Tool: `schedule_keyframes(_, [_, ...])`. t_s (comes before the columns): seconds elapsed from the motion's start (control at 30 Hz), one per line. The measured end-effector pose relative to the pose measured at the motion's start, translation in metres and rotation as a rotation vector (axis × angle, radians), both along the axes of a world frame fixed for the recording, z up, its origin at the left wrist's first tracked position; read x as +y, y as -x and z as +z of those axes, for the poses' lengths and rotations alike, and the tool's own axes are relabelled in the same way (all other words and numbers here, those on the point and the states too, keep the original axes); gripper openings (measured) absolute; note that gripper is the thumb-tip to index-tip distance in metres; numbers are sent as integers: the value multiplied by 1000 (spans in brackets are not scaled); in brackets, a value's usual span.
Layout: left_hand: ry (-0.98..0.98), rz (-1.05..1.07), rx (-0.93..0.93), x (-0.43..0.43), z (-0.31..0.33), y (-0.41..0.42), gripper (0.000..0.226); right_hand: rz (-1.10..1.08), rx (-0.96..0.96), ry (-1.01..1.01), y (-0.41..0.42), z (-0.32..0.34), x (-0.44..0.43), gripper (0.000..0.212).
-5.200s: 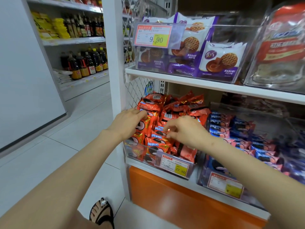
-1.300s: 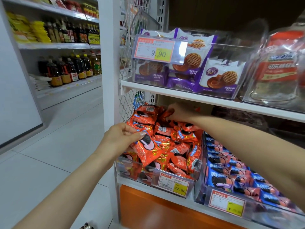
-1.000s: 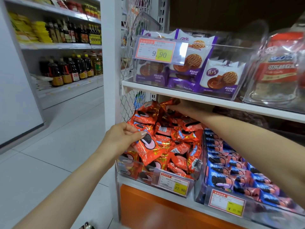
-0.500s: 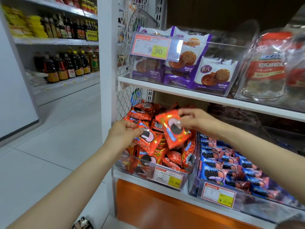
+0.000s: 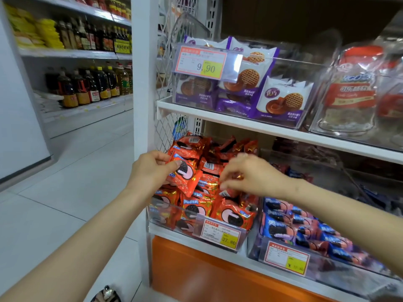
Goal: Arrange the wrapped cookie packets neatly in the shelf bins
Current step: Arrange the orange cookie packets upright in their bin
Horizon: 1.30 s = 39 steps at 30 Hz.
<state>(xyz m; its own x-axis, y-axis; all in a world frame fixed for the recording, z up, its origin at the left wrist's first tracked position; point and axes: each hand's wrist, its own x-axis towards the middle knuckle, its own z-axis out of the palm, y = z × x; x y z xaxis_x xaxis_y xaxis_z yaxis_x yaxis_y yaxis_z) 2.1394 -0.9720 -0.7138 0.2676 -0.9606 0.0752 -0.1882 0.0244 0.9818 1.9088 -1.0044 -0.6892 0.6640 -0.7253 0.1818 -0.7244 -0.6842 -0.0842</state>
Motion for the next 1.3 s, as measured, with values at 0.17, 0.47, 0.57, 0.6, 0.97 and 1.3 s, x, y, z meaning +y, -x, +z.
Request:
schedule_keyframes(0.17, [-9,6,-9,3,0,-6,14,-159,228,20,-27,0,-84,39])
schedule_keyframes(0.47, [-1,11,-77,4,-3,-12,22,-183,397,-222,-16,-5,-127,33])
schedule_keyframes(0.57, [2,0,-41,4,-2,-13,23,-183,357,-225,-5,-1,-122,33])
schedule_keyframes(0.6, [2,-6,-28,4,-1,-14,23,-186,361,-224,-4,-1,-121,34])
schedule_keyframes(0.97, [18,-21,10,5,0,-13,18,-203,94,-285,-38,-17,-134,23])
schedule_keyframes(1.3, [30,-39,-1,1,-1,-13,11,-287,117,-235,-12,-8,-177,29])
